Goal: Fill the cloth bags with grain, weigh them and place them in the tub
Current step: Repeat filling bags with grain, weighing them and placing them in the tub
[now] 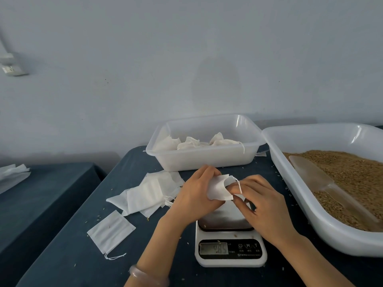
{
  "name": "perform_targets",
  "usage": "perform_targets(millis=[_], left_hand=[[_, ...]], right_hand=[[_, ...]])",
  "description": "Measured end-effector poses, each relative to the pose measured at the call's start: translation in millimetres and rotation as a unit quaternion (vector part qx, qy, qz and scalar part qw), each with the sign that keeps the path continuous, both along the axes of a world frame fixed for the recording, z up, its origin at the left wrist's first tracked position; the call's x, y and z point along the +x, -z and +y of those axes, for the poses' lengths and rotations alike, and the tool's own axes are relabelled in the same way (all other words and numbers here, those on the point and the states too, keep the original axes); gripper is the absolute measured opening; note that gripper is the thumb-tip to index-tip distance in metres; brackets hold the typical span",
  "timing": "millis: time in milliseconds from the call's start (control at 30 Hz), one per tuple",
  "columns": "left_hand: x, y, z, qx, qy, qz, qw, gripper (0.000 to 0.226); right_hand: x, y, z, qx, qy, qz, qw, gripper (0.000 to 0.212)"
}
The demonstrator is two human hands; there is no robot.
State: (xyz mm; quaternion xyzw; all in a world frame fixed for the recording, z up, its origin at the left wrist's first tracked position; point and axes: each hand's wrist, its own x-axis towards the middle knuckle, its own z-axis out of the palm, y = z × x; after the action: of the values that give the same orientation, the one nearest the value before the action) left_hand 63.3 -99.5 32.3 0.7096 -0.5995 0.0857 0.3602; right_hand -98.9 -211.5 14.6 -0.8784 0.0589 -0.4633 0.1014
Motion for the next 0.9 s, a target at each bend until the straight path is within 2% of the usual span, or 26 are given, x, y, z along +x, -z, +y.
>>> perform_targets(millis=[133,267,400,500,567,633,700,767,833,900], left_hand=[[1,0,2,0.007,-0.021,0.002,1.0,0.042],[3,0,3,0.009,-0.044,-0.008,0.999,0.039],[3,2,4,0.015,-0.058,-0.013,0.998,0.04],[4,2,4,0.018,-0.069,-0.013,0.997,0.04],[4,2,4,0.021,-0.073,-0.012,0.997,0.039],[4,2,5,0.02,-0.077,-0.009,0.997,0.039],[5,3,5,0.017,-0.082,-0.012,0.996,0.04],[6,5,5,0.013,-0.088,-0.013,0.996,0.04],[7,5,5,0.013,-0.095,-0.011,0.995,0.04],[7,6,5,0.014,-0.098,-0.01,0.995,0.04]], right_hand=[[-2,-6,7,0.088,-0.008,-0.051,0.995,0.022],[-4,-20,21,0.103,0.047,-0.077,0.991,0.031],[-9,-54,19,0.087,0.117,-0.013,0.989,0.03],[-17,-84,-17,0.081,0.194,0.114,0.971,0.036],[-25,-102,-53,0.135,0.251,0.235,0.929,0.045],[-34,-115,-89,0.192,0.313,0.348,0.862,0.049],[-45,-119,-112,0.193,0.359,0.464,0.786,0.053],[-55,-113,-125,0.169,0.359,0.568,0.721,0.058],[-62,-102,-131,0.17,0.356,0.605,0.691,0.062],[-65,-92,-132,0.18,0.365,0.601,0.688,0.052]])
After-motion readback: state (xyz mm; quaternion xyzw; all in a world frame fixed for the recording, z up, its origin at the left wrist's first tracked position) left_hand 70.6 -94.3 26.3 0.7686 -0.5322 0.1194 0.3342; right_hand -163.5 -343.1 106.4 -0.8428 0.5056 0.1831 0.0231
